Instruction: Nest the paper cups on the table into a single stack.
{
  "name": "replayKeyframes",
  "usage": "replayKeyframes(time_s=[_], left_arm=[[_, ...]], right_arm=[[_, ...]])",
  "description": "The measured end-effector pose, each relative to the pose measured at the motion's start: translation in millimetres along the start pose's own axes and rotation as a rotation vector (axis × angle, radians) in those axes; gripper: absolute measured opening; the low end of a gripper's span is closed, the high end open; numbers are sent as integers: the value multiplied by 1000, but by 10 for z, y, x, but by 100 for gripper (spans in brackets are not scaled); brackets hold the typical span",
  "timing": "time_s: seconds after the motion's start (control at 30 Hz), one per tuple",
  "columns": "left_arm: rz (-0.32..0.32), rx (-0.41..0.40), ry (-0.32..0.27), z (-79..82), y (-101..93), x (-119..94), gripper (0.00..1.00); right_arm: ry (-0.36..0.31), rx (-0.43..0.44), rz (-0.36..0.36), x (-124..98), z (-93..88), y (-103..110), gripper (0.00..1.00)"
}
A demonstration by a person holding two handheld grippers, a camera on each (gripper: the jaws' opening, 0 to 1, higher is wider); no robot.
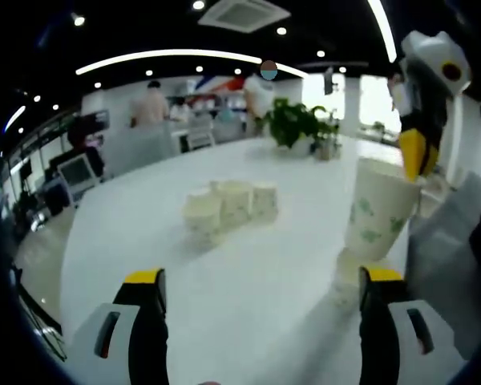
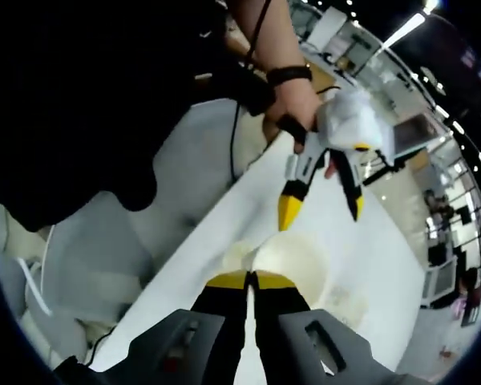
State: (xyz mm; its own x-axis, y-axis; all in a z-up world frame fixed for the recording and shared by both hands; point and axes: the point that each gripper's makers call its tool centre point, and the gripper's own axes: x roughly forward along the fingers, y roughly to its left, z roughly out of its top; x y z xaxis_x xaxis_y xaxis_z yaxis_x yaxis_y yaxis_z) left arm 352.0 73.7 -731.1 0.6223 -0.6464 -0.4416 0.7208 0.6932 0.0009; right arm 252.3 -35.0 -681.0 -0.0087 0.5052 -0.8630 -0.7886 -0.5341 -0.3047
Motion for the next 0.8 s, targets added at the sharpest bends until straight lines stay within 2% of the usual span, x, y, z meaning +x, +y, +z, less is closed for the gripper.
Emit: replayKeyframes(time_s=[0.3, 0.47, 0.8], left_arm=[[5, -8, -13, 10, 12, -26, 99], [6, -5, 1, -30, 6, -20, 99], [9, -17, 3, -58, -4, -6, 99]], right_arm=[[17, 28, 16, 109, -94, 42, 0], [21, 36, 25, 160, -117, 70, 0], [24, 27, 50, 266, -91, 143, 0]])
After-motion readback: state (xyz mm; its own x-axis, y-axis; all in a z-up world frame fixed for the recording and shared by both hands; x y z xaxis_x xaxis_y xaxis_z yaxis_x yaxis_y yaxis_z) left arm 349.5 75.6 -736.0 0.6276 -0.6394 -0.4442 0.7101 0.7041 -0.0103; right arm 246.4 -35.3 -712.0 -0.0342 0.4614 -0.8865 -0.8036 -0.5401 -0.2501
